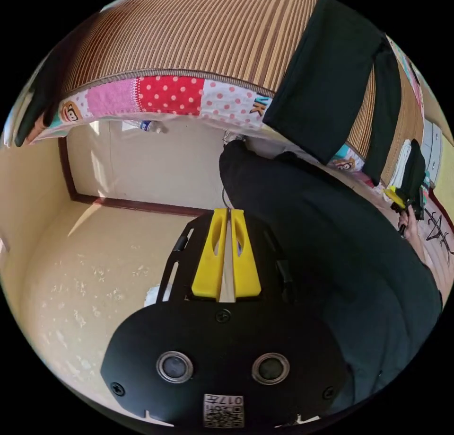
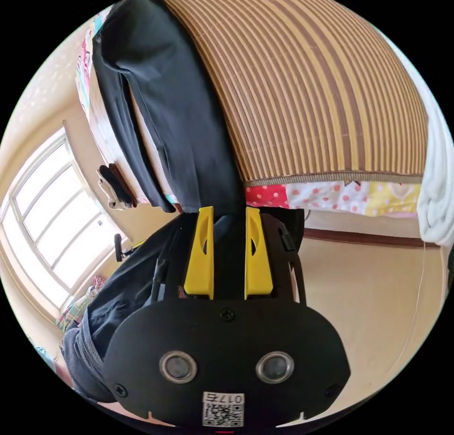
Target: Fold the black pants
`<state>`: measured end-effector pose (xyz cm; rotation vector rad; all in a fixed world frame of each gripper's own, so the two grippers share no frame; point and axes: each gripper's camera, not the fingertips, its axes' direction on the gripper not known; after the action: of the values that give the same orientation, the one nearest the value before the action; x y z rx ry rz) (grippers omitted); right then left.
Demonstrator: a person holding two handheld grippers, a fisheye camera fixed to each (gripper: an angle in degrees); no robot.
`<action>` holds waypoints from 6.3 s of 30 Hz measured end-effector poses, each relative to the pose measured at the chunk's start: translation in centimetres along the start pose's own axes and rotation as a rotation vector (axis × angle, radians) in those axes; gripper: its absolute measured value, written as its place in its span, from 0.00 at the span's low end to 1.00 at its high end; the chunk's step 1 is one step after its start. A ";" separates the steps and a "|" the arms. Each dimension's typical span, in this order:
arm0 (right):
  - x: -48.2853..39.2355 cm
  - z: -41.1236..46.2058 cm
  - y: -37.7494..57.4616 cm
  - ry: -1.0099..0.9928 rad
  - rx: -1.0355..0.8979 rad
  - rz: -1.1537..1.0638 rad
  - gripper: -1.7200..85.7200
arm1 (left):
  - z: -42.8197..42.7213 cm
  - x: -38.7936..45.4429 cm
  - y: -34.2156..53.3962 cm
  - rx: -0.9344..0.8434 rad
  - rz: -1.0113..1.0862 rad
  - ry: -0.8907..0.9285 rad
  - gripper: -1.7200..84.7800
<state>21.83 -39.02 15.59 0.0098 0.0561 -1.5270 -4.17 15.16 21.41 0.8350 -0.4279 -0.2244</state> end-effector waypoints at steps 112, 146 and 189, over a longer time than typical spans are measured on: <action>27.6 -2.8 -4.3 -0.391 0.158 -0.069 0.06 | 0.3 24.2 -9.1 0.324 -0.155 0.144 0.02; 20.4 -1.4 -16.9 0.005 -0.418 -0.776 0.05 | -2.6 48.0 -17.1 0.269 0.665 0.071 0.03; 5.7 19.7 -39.2 -0.045 0.246 -0.718 0.05 | -8.0 6.4 -20.3 0.398 0.055 0.492 0.03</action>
<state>-16.46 -47.23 36.15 0.1667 -0.1836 -2.2427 4.63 4.92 3.16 1.2267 -0.0284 0.1254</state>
